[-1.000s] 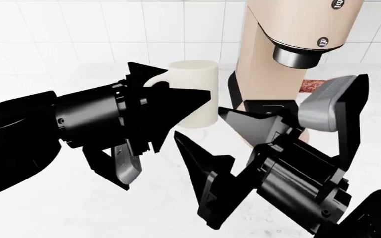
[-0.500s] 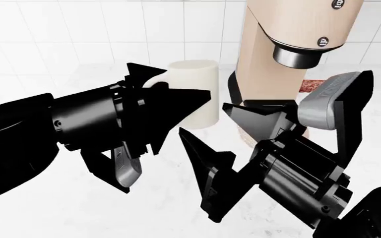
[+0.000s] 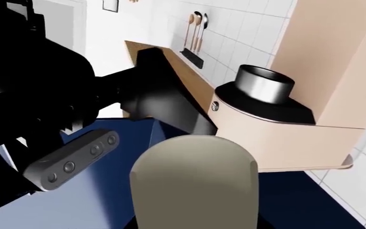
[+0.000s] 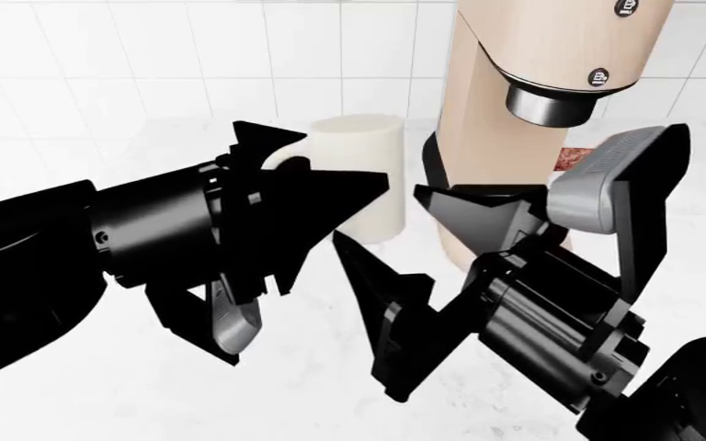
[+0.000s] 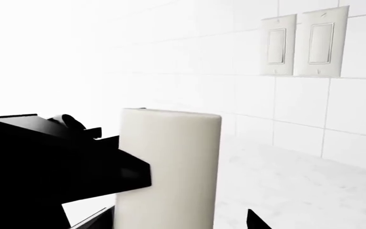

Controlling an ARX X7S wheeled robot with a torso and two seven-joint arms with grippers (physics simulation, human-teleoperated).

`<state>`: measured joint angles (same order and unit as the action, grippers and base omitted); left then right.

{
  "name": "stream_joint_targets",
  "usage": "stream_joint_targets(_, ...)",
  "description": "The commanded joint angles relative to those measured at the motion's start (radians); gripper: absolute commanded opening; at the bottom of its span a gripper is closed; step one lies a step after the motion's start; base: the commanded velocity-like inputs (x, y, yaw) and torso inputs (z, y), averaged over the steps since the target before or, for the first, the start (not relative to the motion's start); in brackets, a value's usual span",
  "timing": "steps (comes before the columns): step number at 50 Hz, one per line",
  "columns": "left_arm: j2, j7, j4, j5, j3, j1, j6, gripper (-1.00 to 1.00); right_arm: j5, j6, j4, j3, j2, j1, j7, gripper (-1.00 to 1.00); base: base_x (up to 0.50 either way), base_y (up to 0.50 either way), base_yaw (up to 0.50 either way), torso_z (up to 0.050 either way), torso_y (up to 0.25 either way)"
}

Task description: A wet mug is on the counter and needs to be dried. Pick it up and place it upside down in the open cabinet.

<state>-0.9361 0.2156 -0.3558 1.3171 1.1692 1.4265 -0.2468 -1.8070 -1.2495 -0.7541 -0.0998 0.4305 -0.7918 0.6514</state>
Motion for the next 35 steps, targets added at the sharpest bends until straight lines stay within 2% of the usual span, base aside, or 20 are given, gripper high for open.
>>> stream_joint_targets(1,-0.004,0.01,-0.024,-0.043,-0.026,0.011,0.004,-1.0,0.054,-0.008,0.011,0.012,-0.007,0.009,-0.012,1.0,0.0,0.0,0.0,0.0,0.0)
stream_joint_targets(10,-0.005,-0.007,-0.047,-0.069,-0.044,0.035,0.001,-1.0,0.081,-0.008,0.019,0.027,-0.017,0.016,-0.031,1.0,0.0,0.0,0.0,0.001,0.0)
stream_joint_targets(11,-0.005,-0.008,-0.048,-0.07,-0.046,0.037,0.002,-1.0,0.084,-0.007,0.018,0.027,-0.016,0.019,-0.033,-1.0,0.0,0.0,0.0,0.0,0.0)
stream_joint_targets(33,-0.007,0.001,-0.043,-0.064,-0.046,0.007,0.024,-1.0,0.118,0.016,-0.008,0.031,0.006,0.041,-0.046,-1.0,0.0,0.0,0.0,0.0,0.0)
stream_joint_targets(34,-0.006,-0.002,-0.044,-0.07,-0.048,0.007,0.027,1.0,0.117,0.017,-0.008,0.032,0.007,0.039,-0.044,-1.0,0.0,0.0,0.0,0.0,0.0)
stream_joint_targets(35,-0.005,-0.003,-0.045,-0.074,-0.05,0.007,0.028,1.0,0.116,0.018,-0.009,0.033,0.008,0.038,-0.043,-1.0,0.0,0.0,0.0,0.0,0.0)
